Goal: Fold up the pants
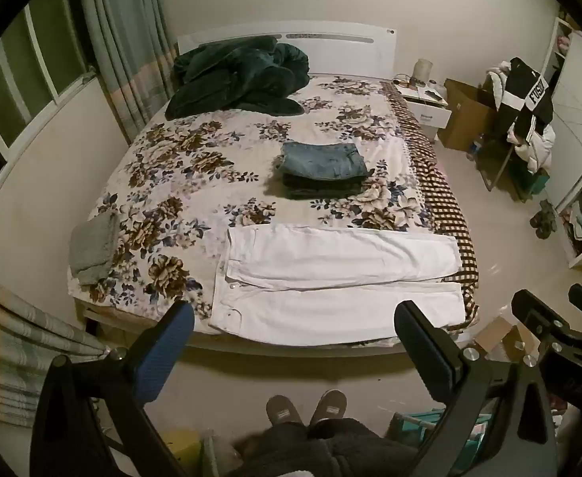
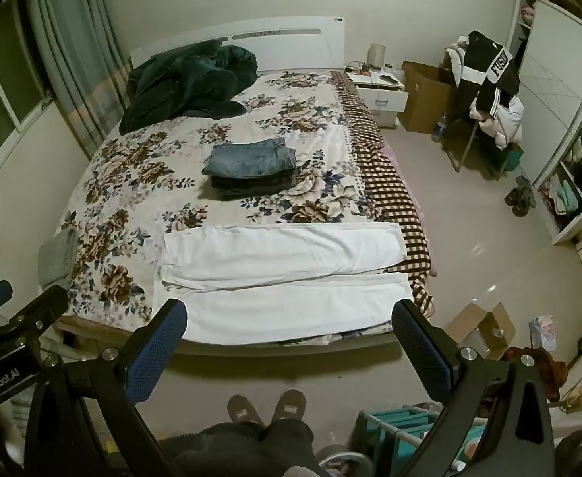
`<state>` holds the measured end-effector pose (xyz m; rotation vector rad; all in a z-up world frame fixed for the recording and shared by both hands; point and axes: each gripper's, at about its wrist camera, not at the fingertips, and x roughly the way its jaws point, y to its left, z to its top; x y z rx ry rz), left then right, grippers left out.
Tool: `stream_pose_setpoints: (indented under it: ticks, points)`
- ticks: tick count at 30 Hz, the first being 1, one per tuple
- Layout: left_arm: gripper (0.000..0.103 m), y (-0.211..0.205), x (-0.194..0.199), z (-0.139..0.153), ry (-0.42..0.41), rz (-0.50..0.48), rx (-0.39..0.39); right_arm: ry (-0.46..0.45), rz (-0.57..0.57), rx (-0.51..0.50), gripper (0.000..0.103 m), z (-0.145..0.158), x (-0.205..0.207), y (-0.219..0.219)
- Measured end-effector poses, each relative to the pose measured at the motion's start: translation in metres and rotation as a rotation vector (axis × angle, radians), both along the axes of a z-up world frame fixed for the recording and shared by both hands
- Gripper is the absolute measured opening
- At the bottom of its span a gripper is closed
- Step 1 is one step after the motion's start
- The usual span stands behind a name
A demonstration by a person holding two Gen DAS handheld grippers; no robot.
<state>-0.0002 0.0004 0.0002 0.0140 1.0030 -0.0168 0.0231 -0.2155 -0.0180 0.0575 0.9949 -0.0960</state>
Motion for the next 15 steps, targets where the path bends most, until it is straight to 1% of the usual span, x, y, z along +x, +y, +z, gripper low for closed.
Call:
stream_pose_setpoints:
  ticks: [3, 12, 13, 15]
  points:
    - [0.103, -0.0001, -0.0001, 0.0002, 0.002, 0.003, 0.004, 0.003, 0.003, 0.012, 0.103, 0.0001, 0.0005, 0.0003]
    - [0.103, 0.0062, 0.0005, 0.0017, -0.005, 0.006, -0.012, 0.008, 0.004, 0.007, 0.103, 0.0000, 0.0025, 0.0025]
    - [0.103, -0.0010, -0.0006, 0.0003, -0.001, 0.003, 0.012, 0.007, 0.005, 0.004, 0.103, 0.0002, 0.0026, 0.0029]
    - [0.103, -0.0014, -0.0010, 0.0006, -0.002, 0.002, 0.012, 0.009, 0.005, 0.005, 0.103, -0.0001, 0.0033, 0.0035]
